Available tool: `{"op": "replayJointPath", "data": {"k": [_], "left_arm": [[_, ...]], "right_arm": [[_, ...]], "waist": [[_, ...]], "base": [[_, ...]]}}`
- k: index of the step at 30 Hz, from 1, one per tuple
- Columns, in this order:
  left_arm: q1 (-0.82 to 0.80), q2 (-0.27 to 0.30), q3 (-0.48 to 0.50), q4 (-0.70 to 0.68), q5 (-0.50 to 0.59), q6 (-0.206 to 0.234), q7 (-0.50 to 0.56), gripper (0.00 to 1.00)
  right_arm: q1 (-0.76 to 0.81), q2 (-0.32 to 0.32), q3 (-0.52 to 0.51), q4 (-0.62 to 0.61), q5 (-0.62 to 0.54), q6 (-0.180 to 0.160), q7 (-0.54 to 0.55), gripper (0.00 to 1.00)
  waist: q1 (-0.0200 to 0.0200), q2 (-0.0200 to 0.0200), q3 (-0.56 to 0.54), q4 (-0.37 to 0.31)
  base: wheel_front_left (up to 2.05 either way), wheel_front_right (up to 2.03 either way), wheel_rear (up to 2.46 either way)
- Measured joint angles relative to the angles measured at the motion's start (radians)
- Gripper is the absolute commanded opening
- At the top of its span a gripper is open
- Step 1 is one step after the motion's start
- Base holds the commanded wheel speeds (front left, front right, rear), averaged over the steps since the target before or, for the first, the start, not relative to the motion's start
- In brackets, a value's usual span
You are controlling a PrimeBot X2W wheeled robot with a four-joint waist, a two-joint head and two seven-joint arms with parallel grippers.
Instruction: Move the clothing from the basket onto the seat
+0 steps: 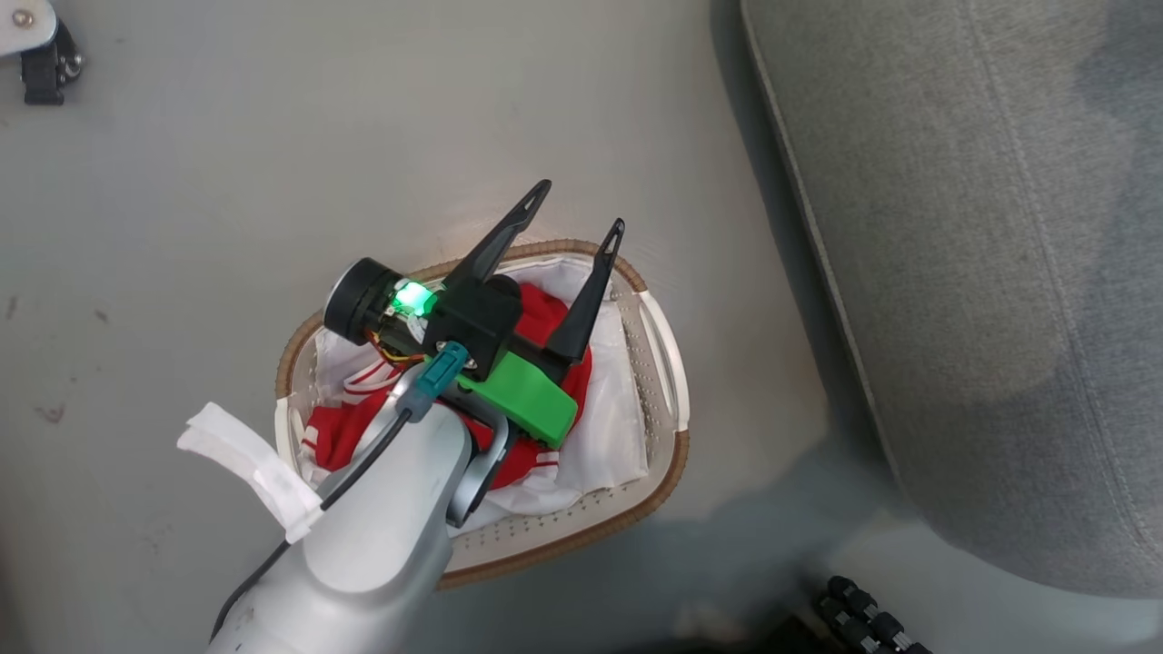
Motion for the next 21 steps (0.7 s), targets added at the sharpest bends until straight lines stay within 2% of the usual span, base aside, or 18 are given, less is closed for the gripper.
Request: {"op": "replayJointPath", "data": {"k": [5, 7, 8, 9, 21], "left_arm": [[0.001, 0.007, 0.009, -0.002, 0.000, 0.001, 0.000, 1.00], [0.003, 0.008, 0.012, -0.002, 0.000, 0.001, 0.000, 1.00], [0.005, 0.009, 0.015, -0.001, -0.001, 0.001, 0.000, 1.00], [0.007, 0.009, 0.020, -0.001, -0.002, 0.002, 0.000, 1.00], [0.076, 0.001, 0.095, -0.029, -0.027, 0.009, 0.000, 1.00]], "right_arm": [[0.068, 0.031, -0.037, 0.001, -0.002, 0.000, 0.000, 0.00], [0.091, 0.039, -0.056, -0.002, -0.005, 0.000, 0.000, 0.30], [0.102, 0.043, -0.069, -0.003, -0.008, 0.000, 0.000, 0.40], [0.116, 0.048, -0.078, -0.006, -0.011, 0.000, 0.000, 1.00], [0.343, 0.100, -0.154, -0.133, -0.033, 0.000, 0.000, 1.00]], "waist": [[0.0000, 0.0000, 0.019, 0.009], [0.0000, 0.0000, 0.015, 0.008], [0.0000, 0.0000, 0.011, 0.007], [0.0000, 0.0000, 0.007, 0.006], [-0.0002, 0.0000, -0.078, 0.010]], "base": [[0.00, 0.00, 0.00], [0.00, 0.00, 0.00], [0.00, 0.00, 0.00], [0.00, 0.00, 0.00], [0.00, 0.00, 0.00]]}}
